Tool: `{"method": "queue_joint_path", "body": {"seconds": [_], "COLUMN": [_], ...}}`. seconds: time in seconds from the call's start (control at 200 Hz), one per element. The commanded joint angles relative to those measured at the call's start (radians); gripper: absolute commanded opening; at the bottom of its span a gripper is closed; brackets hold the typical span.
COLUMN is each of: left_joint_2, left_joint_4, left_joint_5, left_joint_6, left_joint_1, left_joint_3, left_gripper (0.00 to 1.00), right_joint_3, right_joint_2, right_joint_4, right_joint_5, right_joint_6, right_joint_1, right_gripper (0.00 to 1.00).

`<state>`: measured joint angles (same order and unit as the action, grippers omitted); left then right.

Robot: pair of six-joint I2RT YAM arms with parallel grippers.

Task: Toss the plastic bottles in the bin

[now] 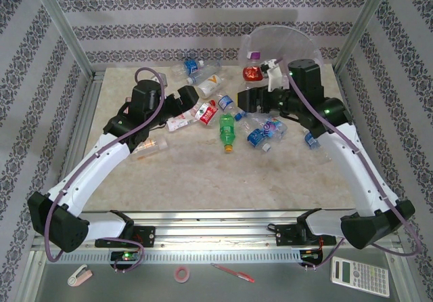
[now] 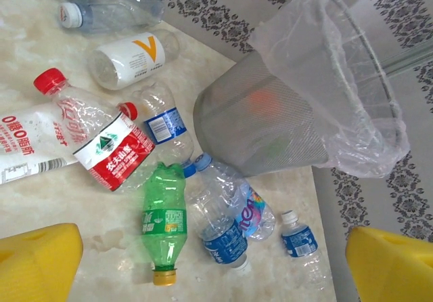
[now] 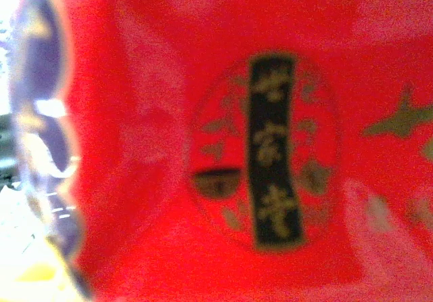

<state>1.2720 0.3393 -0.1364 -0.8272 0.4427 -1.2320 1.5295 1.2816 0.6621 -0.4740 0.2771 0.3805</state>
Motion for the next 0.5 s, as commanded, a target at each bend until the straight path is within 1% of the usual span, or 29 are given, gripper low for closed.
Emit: {"method": "queue_joint_path", "body": {"seconds": [0.0, 0.23, 0.495], "left_joint_2": [-0.019, 0.006, 0.006], "left_joint_4": [0.025, 0.030, 0.010], "left_joint_5": [0.000, -0.044, -0.060], "left_joint_6": [0.004, 0.048, 0.062], "left_joint_1": [-0.009, -0.008, -0.008], "left_joint_3": [0.019, -0.014, -0.008], "left_gripper": [1.00, 1.00, 1.00], "right_joint_3": [0.044, 0.131, 0.203], "right_joint_2": [-0.034, -0.042, -0.056], "right_joint_4": [-0.009, 0.002, -0.023], "right_joint_5": [0.066, 0.114, 0.176], "right_joint_6": [-0.027, -0.071, -0.101], "right_joint_1": [-0.028, -0.078, -0.111], "right_gripper": [0.47, 0.46, 0.46]}}
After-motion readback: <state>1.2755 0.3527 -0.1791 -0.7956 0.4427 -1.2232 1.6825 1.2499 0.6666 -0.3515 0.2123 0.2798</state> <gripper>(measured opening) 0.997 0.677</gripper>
